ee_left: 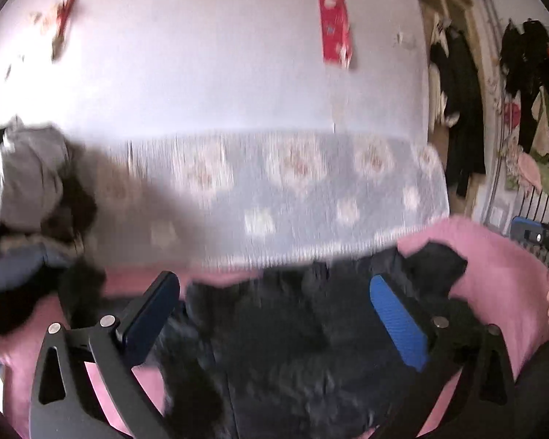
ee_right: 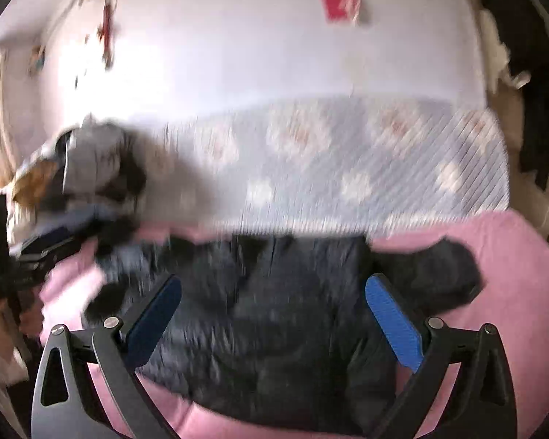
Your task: Fold large clothes
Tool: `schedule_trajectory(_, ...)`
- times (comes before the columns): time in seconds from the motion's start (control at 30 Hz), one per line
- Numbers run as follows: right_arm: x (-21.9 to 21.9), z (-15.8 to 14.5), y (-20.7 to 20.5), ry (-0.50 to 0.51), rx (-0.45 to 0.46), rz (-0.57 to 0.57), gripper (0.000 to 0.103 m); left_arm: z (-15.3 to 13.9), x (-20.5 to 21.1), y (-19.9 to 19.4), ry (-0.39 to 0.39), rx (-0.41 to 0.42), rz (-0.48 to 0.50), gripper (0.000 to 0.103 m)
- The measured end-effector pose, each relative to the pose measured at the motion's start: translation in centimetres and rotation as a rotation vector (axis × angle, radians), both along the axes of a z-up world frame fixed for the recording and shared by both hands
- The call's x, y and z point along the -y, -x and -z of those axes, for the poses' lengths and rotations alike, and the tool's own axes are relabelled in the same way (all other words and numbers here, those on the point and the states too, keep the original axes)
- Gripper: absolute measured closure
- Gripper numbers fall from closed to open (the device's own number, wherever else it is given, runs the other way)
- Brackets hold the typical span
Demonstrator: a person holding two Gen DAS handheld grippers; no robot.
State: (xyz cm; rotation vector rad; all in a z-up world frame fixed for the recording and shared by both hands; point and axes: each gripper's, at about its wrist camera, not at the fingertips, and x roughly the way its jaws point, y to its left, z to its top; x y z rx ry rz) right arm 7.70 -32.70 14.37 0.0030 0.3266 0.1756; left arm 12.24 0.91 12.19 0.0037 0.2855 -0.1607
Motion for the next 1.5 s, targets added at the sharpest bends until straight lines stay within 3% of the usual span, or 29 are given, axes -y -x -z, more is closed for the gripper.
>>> schedule_trajectory(0.13, 1.0, -4.2, 0.2, 0.023, 0.096, 0.055, 0.002, -2.0, -0.4, -0.2, 0.002, 0.102, -0.050, 0.000)
schedule_trajectory(0.3, 2.6, -4.7, -2.3, -0.024, 0.105, 0.175, 0.001, 0.0, -1.8, -2.8, 0.128, 0.024, -0.091, 0.000)
schedule_trajectory(0.37, 2.9, -3.3, -4.4, -0.014, 0.064, 0.188, 0.002, 0.9, -1.8, -3.8, 0.107, -0.013, -0.100, 0.000)
schedule_trajectory(0.5, 4.2, 0.3, -9.0, 0.072, -0.033, 0.240, 0.006, 2.3, -1.7, -5.3, -0.016, -0.014, -0.173, 0.000)
schedule_trajectory(0.57, 5.4, 1.4, -11.2, 0.056, -0.109, 0.237, 0.007, 3.3, -2.0, -6.7, -0.052, -0.072, -0.213, 0.000)
schedule_trajectory(0.67, 7.6, 3.6, -15.5, 0.044, -0.251, 0.200, 0.014, 5.9, -3.1, -8.8, -0.031, -0.170, -0.194, 0.000)
schedule_trajectory(0.77, 9.5, 6.4, -19.0, 0.057, -0.346, 0.238, 0.018, 8.7, -3.7, -11.0, -0.040, -0.244, -0.188, 0.000)
schedule_trajectory(0.9, 11.3, 10.1, -23.5, 0.026, -0.473, 0.237, 0.019, 12.1, -4.5, -13.6, -0.026, -0.350, -0.186, 0.000)
schedule_trajectory(0.97, 11.5, 12.1, -25.7, 0.056, -0.533, 0.231, 0.019, 13.0, -4.6, -14.3, -0.035, -0.373, -0.189, 0.000)
schedule_trajectory(1.13, 11.7, 17.2, -30.0, 0.268, -0.630, 0.309, 0.019, 14.1, -5.7, -15.0, -0.048, -0.381, -0.200, 0.000)
schedule_trajectory(1.27, 13.7, 18.7, -30.7, 0.247, -0.626, 0.399, 0.019, 14.9, -6.5, -15.2, -0.014, -0.415, -0.195, 0.000)
schedule_trajectory(1.33, 13.9, 19.2, -30.7, 0.311, -0.601, 0.460, 0.031, 15.0, -6.5, -15.3, -0.017, -0.418, -0.198, 0.000)
schedule_trajectory(1.4, 14.5, 18.6, -30.4, 0.359, -0.563, 0.551, 0.094, 14.8, -6.3, -15.0, -0.026, -0.409, -0.195, 0.000)
schedule_trajectory(1.43, 15.5, 18.1, -30.0, 0.354, -0.553, 0.610, 0.098, 14.5, -6.2, -14.8, -0.038, -0.397, -0.195, 0.000)
schedule_trajectory(1.5, 17.3, 16.4, -28.5, 0.238, -0.522, 0.623, 0.099, 13.7, -6.0, -13.8, -0.084, -0.347, -0.213, 0.000)
